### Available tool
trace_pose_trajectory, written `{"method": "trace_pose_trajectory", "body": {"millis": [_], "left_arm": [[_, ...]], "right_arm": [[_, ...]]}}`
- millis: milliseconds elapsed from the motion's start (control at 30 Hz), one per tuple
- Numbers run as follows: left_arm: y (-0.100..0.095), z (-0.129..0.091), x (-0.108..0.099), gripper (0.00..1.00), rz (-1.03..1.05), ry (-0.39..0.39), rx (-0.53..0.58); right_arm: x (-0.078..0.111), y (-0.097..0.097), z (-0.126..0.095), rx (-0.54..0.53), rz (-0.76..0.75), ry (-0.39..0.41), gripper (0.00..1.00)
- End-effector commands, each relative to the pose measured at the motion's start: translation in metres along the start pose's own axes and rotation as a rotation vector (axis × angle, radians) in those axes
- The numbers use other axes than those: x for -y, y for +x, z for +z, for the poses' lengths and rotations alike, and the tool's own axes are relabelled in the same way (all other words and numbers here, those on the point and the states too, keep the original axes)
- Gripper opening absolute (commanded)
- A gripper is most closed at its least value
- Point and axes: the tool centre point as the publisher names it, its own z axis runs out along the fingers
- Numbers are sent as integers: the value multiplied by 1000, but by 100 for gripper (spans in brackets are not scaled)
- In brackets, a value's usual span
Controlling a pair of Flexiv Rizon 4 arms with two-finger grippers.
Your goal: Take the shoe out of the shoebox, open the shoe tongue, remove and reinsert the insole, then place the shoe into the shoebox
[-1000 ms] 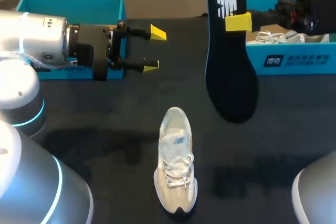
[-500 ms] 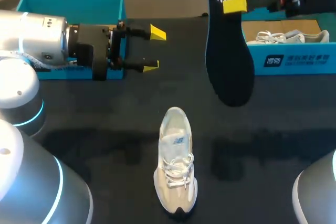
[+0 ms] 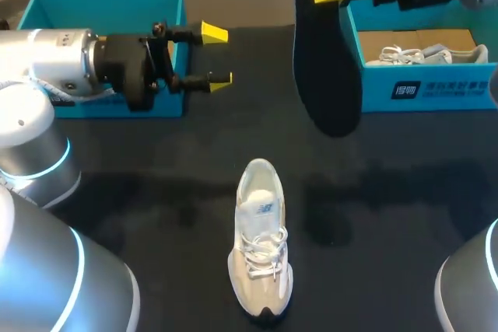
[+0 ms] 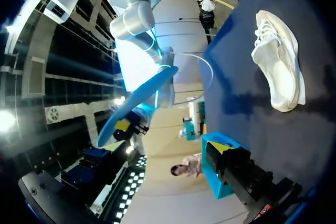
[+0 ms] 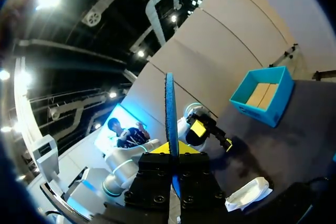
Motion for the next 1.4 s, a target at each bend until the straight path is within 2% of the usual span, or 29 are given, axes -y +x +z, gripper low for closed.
{"method": "trace_pose_trajectory", "body": {"millis": [33, 233, 300, 467, 733, 833, 1333, 1367, 1400], "left_arm": [[1, 8, -12, 100, 3, 25, 19], [0, 9, -12, 100, 5, 27, 18], [0, 9, -12, 100, 5, 27, 18], [0, 9, -12, 100, 5, 27, 18], [0, 9, -12, 100, 5, 27, 18], [0, 9, -12, 100, 5, 27, 18], [0, 9, -12, 100, 5, 27, 18], [0, 9, -12, 100, 5, 27, 18], [0, 9, -12, 100, 5, 27, 18]], "right_arm": [[-5, -2, 1, -2, 0, 25, 0], [-5, -2, 1, -2, 0, 25, 0], [-5, -18, 2, 9, 67, 12, 0], [-5, -43, -7, 26, 161, -67, 0], [-17, -71, -15, 90, 315, -68, 0], [-22, -77, -16, 128, 364, -77, 0], [-22, -77, -16, 128, 364, -77, 0], [-27, -84, -11, 124, 374, -63, 0], [-32, -90, -8, 95, 381, -84, 0]]}}
